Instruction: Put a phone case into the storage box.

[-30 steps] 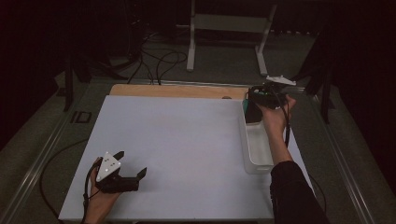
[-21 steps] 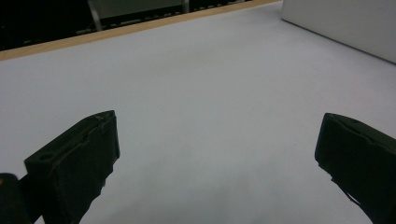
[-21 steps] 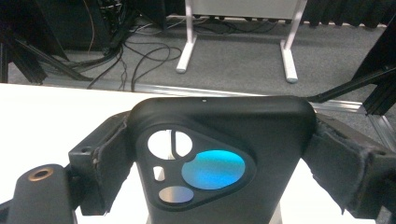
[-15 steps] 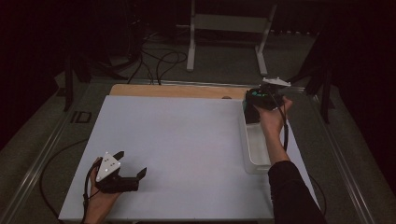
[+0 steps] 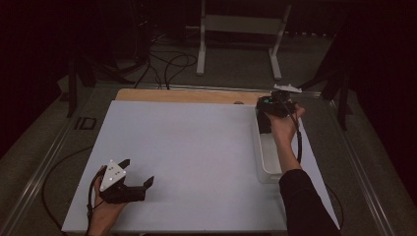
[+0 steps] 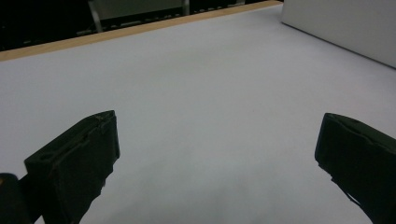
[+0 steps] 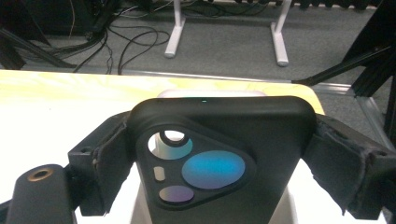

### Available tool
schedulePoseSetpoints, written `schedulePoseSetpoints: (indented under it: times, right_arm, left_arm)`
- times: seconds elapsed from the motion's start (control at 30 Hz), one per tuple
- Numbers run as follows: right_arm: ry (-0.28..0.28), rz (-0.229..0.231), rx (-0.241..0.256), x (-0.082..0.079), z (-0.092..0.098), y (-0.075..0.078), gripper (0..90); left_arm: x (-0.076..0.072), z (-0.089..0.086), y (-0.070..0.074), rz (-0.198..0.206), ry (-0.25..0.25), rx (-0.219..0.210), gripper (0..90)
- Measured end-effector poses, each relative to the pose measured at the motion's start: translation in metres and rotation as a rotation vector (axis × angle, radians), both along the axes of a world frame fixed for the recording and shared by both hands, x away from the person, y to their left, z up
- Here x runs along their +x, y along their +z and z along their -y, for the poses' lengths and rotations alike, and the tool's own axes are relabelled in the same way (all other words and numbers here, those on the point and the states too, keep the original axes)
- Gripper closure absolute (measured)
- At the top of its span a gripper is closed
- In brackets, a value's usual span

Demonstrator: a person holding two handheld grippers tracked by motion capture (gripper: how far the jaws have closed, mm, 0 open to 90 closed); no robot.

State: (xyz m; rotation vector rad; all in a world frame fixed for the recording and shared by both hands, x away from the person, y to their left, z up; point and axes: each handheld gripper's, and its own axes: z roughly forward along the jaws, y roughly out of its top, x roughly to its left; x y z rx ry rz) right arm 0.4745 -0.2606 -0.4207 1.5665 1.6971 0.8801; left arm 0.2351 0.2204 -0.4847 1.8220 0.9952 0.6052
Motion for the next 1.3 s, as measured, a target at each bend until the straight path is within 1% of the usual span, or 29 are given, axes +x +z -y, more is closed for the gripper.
schedulePoseSetpoints:
  times: [0.1, 0.2, 0.23, 0.3, 0.33, 0.37, 0.5, 0.53, 0.7, 0.87, 1.07, 1.1, 1.13, 1.3]
  right_arm:
    - [-0.017, 0.01, 0.008, 0.003, -0.001, -0.001, 12.5]
    - [-0.019, 0.012, 0.009, 0.003, 0.0, -0.002, 12.4]
    - [-0.012, 0.013, 0.016, 0.005, 0.0, -0.002, 9.6]
    - [-0.034, 0.023, 0.017, 0.005, 0.0, -0.001, 8.2]
    - [-0.034, 0.023, 0.017, 0.005, 0.0, -0.001, 8.2]
    - [-0.029, 0.024, 0.032, 0.005, 0.001, 0.0, 8.0]
    - [-0.02, 0.046, 0.039, 0.003, 0.005, 0.005, 7.4]
    - [-0.017, 0.047, 0.048, 0.003, 0.006, 0.005, 7.4]
    - [-0.003, 0.042, 0.051, 0.0, 0.009, 0.007, 7.5]
    - [0.038, 0.024, 0.06, -0.005, 0.011, 0.007, 7.5]
    - [0.091, 0.024, 0.065, -0.018, 0.011, 0.008, 7.5]
    - [0.091, 0.024, 0.065, -0.018, 0.011, 0.008, 7.5]
    - [0.106, 0.025, 0.072, -0.021, 0.011, 0.008, 7.5]
    - [0.184, 0.031, 0.053, -0.04, 0.003, 0.009, 7.5]
  left_arm:
    - [0.0, 0.0, 0.0, 0.0, -0.001, -0.003, 0.4]
    - [0.0, 0.0, 0.0, 0.0, 0.0, -0.002, 0.5]
    - [0.0, -0.001, 0.0, -0.001, 0.0, -0.003, 0.5]
    - [0.0, -0.001, 0.0, -0.002, 0.001, -0.004, 0.5]
    - [0.0, -0.001, 0.0, -0.002, 0.001, -0.004, 0.5]
    - [0.0, -0.001, 0.0, -0.001, 0.0, -0.002, 0.5]
    - [0.0, -0.001, 0.0, 0.0, 0.0, -0.005, 0.5]
    - [0.0, 0.0, 0.0, 0.0, -0.001, -0.003, 0.5]
    - [-0.001, 0.0, 0.001, 0.002, 0.001, -0.005, 0.4]
    - [-0.001, -0.001, 0.002, 0.004, 0.005, -0.009, 0.5]
    - [-0.001, -0.002, 0.003, 0.011, 0.006, -0.006, 0.4]
    - [-0.001, -0.002, 0.003, 0.011, 0.006, -0.006, 0.5]
    - [-0.001, -0.002, 0.003, 0.01, 0.007, -0.007, 0.5]
    - [-0.001, -0.001, 0.004, 0.012, 0.008, -0.007, 0.4]
